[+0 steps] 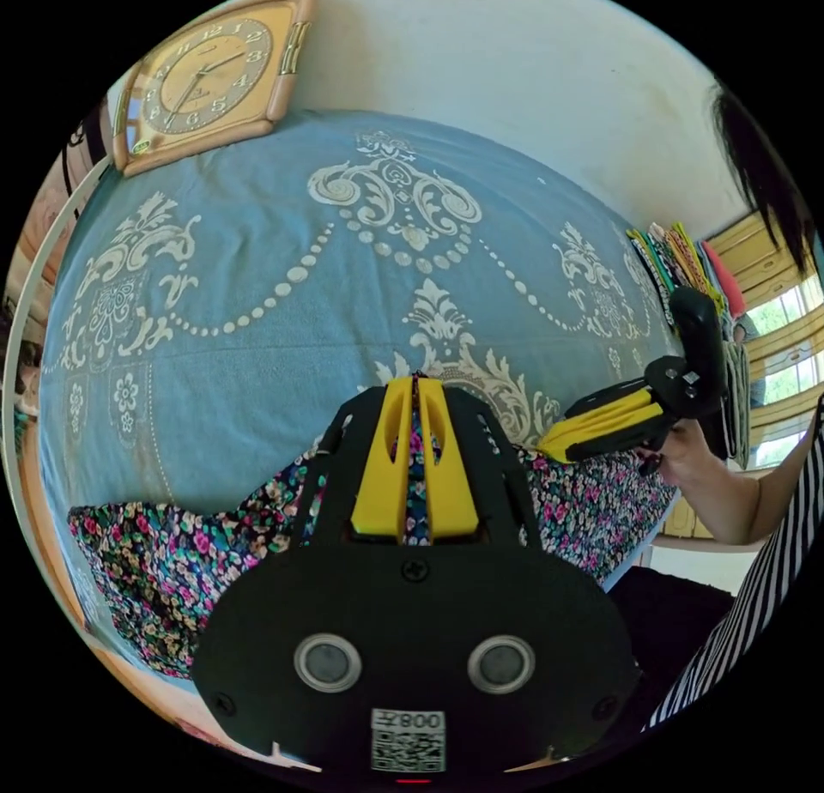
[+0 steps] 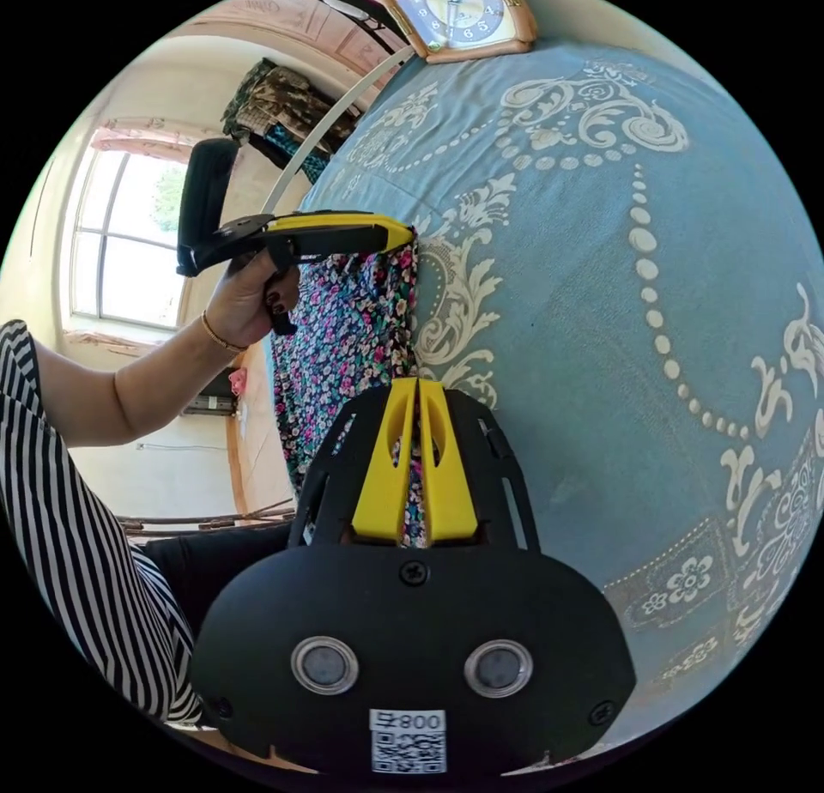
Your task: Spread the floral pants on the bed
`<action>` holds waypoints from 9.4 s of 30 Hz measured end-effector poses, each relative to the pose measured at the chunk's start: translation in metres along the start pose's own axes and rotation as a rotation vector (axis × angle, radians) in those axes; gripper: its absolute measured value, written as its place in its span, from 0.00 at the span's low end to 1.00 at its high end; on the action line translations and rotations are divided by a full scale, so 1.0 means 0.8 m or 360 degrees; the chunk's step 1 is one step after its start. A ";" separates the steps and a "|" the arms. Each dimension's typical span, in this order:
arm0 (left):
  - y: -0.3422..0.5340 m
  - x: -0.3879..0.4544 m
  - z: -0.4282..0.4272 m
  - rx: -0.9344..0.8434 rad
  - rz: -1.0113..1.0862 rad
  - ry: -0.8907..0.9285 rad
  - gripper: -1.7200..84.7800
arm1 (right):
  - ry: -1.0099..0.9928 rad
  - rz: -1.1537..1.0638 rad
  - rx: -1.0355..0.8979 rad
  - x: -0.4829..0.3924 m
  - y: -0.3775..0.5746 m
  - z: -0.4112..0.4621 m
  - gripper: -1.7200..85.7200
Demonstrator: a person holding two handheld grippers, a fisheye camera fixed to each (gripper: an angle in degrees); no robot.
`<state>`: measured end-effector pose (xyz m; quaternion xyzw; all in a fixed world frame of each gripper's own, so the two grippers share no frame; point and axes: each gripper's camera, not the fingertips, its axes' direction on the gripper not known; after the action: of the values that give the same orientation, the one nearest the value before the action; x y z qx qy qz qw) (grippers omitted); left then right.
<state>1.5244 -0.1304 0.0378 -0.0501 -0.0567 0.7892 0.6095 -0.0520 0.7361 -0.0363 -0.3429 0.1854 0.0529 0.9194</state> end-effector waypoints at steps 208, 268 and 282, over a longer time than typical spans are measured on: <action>-0.032 0.139 0.138 -0.0835 0.0884 0.0732 0.04 | -0.1003 0.0074 0.0244 -0.061 0.229 0.089 0.04; 0.528 -0.042 0.062 -0.0243 -0.1167 0.1841 0.06 | -0.0259 0.0639 -0.0175 0.032 0.040 -0.043 0.13; 0.593 -0.044 0.041 -0.0161 -0.1261 0.1925 0.03 | -0.0417 0.0742 -0.0105 0.044 0.026 -0.048 0.08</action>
<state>1.0745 -0.2847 -0.0007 -0.4816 0.2400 0.3396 0.7714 -0.0360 0.7260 -0.0892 -0.3108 0.1370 0.3131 0.8869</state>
